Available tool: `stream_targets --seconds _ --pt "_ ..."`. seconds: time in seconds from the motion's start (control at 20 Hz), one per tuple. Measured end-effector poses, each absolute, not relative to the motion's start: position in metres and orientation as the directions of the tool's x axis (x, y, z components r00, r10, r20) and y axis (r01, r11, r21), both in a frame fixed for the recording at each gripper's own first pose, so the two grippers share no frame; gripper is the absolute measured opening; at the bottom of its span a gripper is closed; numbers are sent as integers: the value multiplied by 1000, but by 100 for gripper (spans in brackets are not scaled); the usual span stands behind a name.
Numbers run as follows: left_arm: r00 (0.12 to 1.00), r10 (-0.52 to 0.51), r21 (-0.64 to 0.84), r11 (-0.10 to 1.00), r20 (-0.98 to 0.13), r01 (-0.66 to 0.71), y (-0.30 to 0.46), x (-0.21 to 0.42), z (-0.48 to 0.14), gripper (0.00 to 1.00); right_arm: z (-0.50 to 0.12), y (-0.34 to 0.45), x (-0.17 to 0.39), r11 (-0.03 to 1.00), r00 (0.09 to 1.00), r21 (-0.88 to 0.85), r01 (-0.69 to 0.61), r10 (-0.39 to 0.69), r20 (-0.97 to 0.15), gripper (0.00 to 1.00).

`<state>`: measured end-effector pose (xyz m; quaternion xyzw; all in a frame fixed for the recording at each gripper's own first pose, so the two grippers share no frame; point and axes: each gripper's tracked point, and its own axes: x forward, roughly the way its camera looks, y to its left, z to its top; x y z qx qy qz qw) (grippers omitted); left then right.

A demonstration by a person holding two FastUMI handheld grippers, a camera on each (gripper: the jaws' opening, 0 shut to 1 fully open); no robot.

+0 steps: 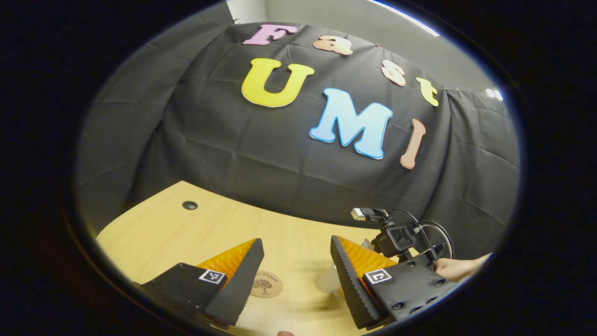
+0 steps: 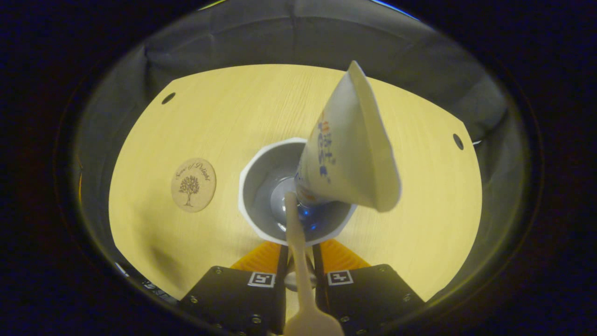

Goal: Put the toothbrush and toothpaste on the desktop into the cup, then pick up the cup and place it on the coaster on the desktop.

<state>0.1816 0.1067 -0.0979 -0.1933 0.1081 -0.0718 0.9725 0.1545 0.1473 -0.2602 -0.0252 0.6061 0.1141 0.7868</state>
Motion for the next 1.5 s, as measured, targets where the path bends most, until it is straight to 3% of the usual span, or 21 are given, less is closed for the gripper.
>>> stream_targets --seconds 0.05,0.4,0.9,1.3,1.35,1.4,1.5 --pt "966 -182 -391 915 -185 97 107 180 -99 93 -260 150 154 973 236 110 -202 158 -959 22" --pt "969 -164 -393 916 -186 80 120 172 -98 93 -244 163 156 968 271 134 -213 190 -944 22" --pt "975 -107 -386 922 -194 24 171 149 -100 93 -228 238 152 928 271 155 -339 254 -928 21" --pt "976 -53 -398 917 -213 -37 225 129 -109 92 -229 276 146 902 247 145 -406 261 -933 21" --pt "976 -55 -402 915 -213 -36 228 127 -110 87 -229 276 147 901 246 140 -412 257 -934 21" --pt "976 -53 -403 915 -213 -38 232 125 -111 92 -230 276 147 900 246 131 -416 250 -936 22" --pt "975 -45 -401 915 -217 -47 241 120 -113 87 -232 277 147 900 243 117 -420 236 -941 22"
